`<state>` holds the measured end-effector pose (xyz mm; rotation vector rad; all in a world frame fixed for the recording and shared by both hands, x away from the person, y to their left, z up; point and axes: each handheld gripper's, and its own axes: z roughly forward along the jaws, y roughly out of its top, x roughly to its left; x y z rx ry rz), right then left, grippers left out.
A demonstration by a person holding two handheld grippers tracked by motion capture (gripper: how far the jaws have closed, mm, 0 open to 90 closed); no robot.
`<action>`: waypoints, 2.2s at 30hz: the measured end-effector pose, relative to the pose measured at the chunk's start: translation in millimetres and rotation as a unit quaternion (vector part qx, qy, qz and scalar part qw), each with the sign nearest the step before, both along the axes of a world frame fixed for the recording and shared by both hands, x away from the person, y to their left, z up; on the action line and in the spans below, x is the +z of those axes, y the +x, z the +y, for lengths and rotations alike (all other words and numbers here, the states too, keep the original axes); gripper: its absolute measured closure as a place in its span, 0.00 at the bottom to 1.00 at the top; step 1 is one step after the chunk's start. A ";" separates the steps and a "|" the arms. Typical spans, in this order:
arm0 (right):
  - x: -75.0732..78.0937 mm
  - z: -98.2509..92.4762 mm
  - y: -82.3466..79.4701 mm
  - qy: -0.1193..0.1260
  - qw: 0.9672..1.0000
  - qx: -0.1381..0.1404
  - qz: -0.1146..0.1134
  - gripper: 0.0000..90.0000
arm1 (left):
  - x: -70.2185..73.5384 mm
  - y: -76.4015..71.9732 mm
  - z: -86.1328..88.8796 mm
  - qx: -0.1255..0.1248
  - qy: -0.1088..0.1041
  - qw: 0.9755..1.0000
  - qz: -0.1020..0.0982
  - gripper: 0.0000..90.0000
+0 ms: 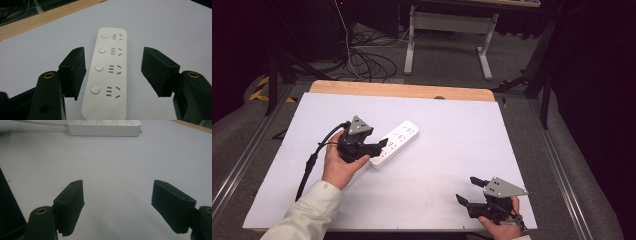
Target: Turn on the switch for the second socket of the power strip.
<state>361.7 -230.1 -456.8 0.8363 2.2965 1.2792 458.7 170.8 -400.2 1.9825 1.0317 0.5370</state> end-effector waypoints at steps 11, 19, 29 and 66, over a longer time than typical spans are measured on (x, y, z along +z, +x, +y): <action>-0.3 -0.1 0.1 0.000 1.000 0.002 0.000 0.29 | -12.1 19.5 0.2 0.011 -0.009 1.000 0.020 0.59; -0.1 -1.1 0.0 0.005 1.000 0.004 0.001 0.29 | -26.2 35.3 1.5 0.000 -0.051 0.996 0.068 0.98; -0.2 -1.4 -0.2 0.006 1.000 0.007 0.000 0.29 | -39.3 44.6 -5.5 0.013 -0.040 0.997 0.058 1.00; -0.9 -1.3 0.3 0.007 1.000 0.011 0.002 0.28 | -67.7 55.6 -19.2 0.010 0.018 0.999 0.025 1.00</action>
